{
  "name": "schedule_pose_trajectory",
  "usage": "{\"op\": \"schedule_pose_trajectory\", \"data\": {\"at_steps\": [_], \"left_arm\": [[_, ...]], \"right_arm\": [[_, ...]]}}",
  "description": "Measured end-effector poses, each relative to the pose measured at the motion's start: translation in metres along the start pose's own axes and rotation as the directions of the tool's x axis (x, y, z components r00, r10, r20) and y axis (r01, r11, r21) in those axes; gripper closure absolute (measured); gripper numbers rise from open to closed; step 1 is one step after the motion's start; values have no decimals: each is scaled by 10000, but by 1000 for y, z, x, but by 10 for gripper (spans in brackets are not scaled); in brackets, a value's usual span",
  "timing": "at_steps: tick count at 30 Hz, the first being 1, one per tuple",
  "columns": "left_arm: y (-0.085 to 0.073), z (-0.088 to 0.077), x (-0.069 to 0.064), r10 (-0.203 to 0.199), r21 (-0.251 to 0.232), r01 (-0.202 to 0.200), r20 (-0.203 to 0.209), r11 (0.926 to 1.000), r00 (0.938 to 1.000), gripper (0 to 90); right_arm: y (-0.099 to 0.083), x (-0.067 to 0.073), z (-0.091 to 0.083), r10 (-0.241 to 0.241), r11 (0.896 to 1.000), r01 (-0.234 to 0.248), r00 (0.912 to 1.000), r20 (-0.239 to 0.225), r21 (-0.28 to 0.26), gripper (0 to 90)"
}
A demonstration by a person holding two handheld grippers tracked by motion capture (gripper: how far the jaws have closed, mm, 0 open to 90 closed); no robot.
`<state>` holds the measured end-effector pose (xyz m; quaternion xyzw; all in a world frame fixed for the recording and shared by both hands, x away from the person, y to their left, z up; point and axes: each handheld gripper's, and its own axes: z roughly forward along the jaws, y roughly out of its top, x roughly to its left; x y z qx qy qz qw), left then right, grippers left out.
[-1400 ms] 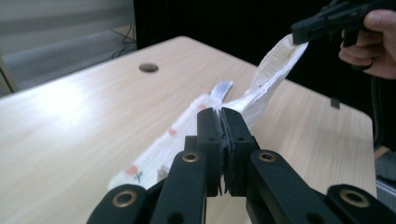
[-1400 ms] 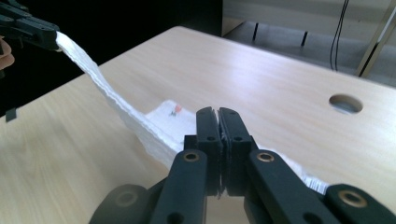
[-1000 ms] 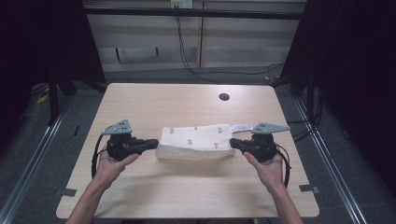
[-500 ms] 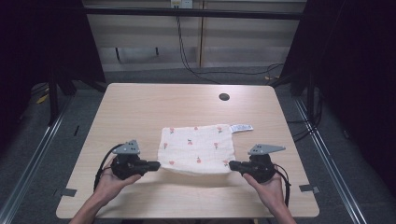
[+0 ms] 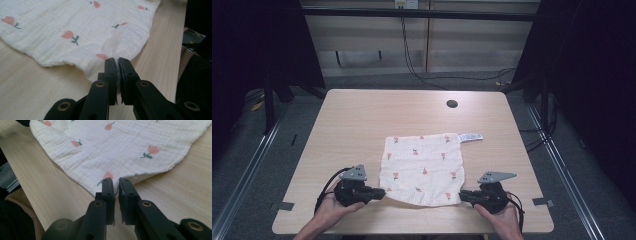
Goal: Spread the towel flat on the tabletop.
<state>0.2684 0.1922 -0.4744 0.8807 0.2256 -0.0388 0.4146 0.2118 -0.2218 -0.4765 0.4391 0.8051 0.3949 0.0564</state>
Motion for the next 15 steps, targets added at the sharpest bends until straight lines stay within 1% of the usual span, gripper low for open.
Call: {"op": "schedule_pose_trajectory", "data": {"at_steps": [1,3,4,5,6,8,9,10,11,12,13,14,15], "left_arm": [[-2,-1,0,1,85,0,-33,10000,10000,843],[-5,-2,-1,-92,41,92,-50,9999,9999,838],[-7,-2,-1,-45,147,46,-47,9999,10000,834],[-8,-3,-1,-81,148,82,-75,9999,9999,824],[-9,-4,-1,-126,185,126,3,9997,9999,809],[-10,-5,-1,-283,173,284,-102,9994,9995,747],[-10,-6,-2,-430,52,430,-82,9991,9990,681],[-11,-8,-2,-402,105,403,-69,9991,9992,631],[-11,-10,-2,-414,5,414,-109,9991,9991,613],[-11,-12,0,-512,-185,508,-245,9985,9984,586],[-10,-12,1,-597,-266,589,-311,9979,9977,561],[-9,-12,4,-746,-306,735,-360,9968,9966,556],[-7,-12,7,-714,-281,702,-454,9971,9964,549]], "right_arm": [[0,0,-1,-33,10000,33,10000,-3,25,828],[-1,0,-2,-88,10000,88,9999,49,33,821],[-2,0,-3,-53,10000,53,10000,4,18,823],[-2,-1,-3,-97,9999,97,10000,11,57,819],[-3,-1,-4,-80,10000,80,10000,24,54,815],[-4,-1,-6,-141,9999,140,9999,97,34,801],[-4,-1,-7,-135,9999,134,9998,154,21,779],[-4,-1,-7,-143,9999,143,9996,245,0,761],[-4,-2,-8,-190,9998,188,9992,352,39,752],[-4,-4,-9,-143,9999,143,9993,358,4,742],[-3,-6,-9,-93,9999,95,9994,332,-77,729],[-2,-8,-9,-123,9998,126,9996,270,-129,712],[0,-10,-8,-166,9997,170,9995,256,-175,696]]}}
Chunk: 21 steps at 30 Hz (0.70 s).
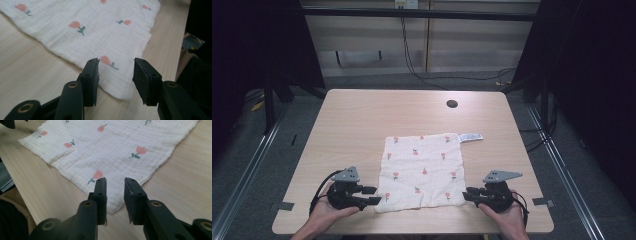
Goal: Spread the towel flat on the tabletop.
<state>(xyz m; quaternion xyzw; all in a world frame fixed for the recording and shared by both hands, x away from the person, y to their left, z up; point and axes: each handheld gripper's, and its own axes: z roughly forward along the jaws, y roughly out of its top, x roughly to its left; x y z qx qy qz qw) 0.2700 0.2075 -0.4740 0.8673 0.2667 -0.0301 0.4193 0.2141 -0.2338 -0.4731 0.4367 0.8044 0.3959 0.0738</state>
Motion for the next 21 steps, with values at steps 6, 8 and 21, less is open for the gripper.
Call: {"op": "schedule_pose_trajectory", "data": {"at_steps": [6,8,21], "left_arm": [[17,16,8,186,173,-183,-217,9997,9996,587],[22,21,8,303,273,-301,-91,9992,9995,592],[12,37,11,493,779,-457,-452,9959,9978,555]], "right_arm": [[6,-7,12,-425,9991,426,9990,-163,25,651],[9,-8,18,-627,9978,632,9978,-215,209,607],[17,-11,47,-1877,9783,1861,9822,96,906,603]]}}
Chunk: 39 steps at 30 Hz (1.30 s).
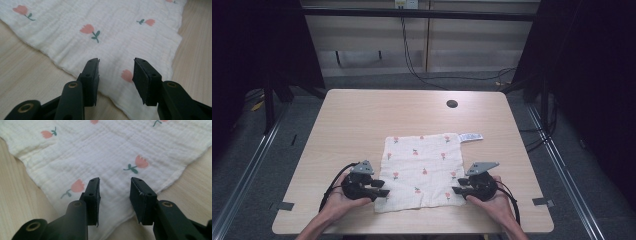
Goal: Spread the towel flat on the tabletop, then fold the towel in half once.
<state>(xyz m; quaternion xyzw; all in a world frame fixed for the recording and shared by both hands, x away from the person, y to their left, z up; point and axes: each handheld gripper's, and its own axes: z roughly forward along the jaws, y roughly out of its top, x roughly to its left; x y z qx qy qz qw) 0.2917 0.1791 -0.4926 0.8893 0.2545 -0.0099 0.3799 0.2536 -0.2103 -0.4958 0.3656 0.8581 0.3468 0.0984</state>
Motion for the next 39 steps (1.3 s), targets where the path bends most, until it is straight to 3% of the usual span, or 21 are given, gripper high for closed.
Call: {"op": "schedule_pose_trajectory", "data": {"at_steps": [2,4,7,10,11,15,20,24,29,31,34,39], "left_arm": [[0,0,-2,22,125,-22,24,9999,10000,550],[0,1,-4,235,176,-233,-118,9996,9997,544],[0,2,-6,389,181,-383,-356,9991,9986,584],[0,3,-12,1152,383,-1120,-959,9930,9887,669],[1,4,-12,1297,508,-1254,-944,9908,9870,693],[1,4,-10,987,452,-963,-536,9943,9937,872],[-1,2,-7,712,404,-705,-154,9967,9973,888],[-7,-3,-12,636,486,-640,102,9968,9979,889],[-11,-5,-18,379,477,-395,351,9981,9987,889],[-12,-6,-19,440,532,-462,421,9975,9981,871],[-12,-5,-17,185,111,-192,531,9998,9984,717],[-4,-7,-11,-193,-432,209,353,9988,9992,553]], "right_arm": [[0,4,-1,-611,9980,607,9979,220,178,617],[1,6,-2,-664,9974,657,9976,209,300,684],[-2,5,-4,-442,9986,439,9990,119,279,808],[-5,4,-7,-241,9993,240,9997,16,300,847],[-6,5,-9,-152,9994,152,9999,-32,313,858],[-10,10,-13,45,9991,-30,9994,-346,430,879],[-14,17,-18,-23,9981,69,9973,-740,618,882],[-18,21,-21,-80,9977,147,9949,-1004,665,882],[-19,22,-22,129,9977,-42,9917,-1276,682,845],[-19,21,-23,245,9981,-176,9925,-1196,584,776],[-17,17,-29,430,9990,-440,9918,-1202,-54,697],[-7,15,-35,476,9956,-557,9932,-1059,-755,598]]}}
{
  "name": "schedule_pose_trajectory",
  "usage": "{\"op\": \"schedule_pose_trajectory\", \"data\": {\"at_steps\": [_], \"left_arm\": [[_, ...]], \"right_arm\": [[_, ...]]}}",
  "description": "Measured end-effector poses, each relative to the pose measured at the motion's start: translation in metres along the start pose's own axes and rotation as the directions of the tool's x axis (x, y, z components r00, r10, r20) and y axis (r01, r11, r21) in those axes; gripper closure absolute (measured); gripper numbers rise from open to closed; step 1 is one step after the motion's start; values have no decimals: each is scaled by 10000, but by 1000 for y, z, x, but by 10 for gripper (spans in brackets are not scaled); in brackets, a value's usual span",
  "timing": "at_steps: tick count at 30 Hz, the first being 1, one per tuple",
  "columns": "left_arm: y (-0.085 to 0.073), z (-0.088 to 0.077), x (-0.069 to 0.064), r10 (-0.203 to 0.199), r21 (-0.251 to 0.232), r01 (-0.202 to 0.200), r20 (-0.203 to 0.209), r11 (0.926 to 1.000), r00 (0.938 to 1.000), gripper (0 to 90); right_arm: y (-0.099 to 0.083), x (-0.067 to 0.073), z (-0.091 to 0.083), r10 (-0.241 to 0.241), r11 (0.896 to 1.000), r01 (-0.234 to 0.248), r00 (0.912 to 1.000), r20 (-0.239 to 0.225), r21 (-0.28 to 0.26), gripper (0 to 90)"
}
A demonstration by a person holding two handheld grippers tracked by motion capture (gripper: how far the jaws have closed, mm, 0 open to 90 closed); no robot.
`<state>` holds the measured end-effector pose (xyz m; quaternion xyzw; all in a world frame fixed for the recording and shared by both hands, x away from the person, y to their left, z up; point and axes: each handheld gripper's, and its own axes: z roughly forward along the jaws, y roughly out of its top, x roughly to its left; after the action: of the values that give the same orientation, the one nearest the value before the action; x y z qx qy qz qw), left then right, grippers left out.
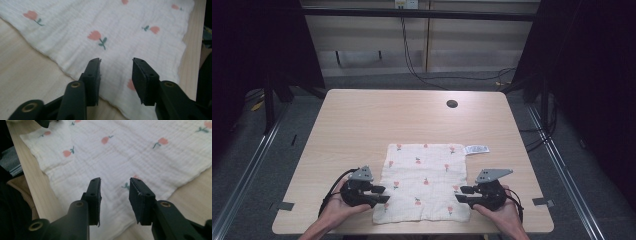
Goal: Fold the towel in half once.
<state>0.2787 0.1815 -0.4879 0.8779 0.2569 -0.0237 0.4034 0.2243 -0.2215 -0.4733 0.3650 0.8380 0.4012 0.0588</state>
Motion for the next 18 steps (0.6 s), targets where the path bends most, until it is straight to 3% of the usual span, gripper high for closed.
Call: {"op": "schedule_pose_trajectory", "data": {"at_steps": [3,9,12,13,18], "left_arm": [[2,-4,5,-213,-141,210,-251,9997,9995,497],[13,-14,14,-499,-463,465,-758,9978,9959,445],[23,-18,23,-789,-678,729,-918,9950,9926,516],[28,-19,24,-628,-637,555,-1174,9964,9911,554],[50,-20,46,-633,-973,483,-1576,9941,9855,556]], "right_arm": [[7,-6,0,133,9997,-129,9997,219,-192,541],[21,-25,-5,322,9977,-275,9965,777,-612,544],[27,-35,-8,429,9970,-363,9943,971,-688,568],[30,-40,-8,405,9969,-334,9939,1021,-708,576],[49,-67,1,757,9938,-638,9882,1333,-916,589]]}}
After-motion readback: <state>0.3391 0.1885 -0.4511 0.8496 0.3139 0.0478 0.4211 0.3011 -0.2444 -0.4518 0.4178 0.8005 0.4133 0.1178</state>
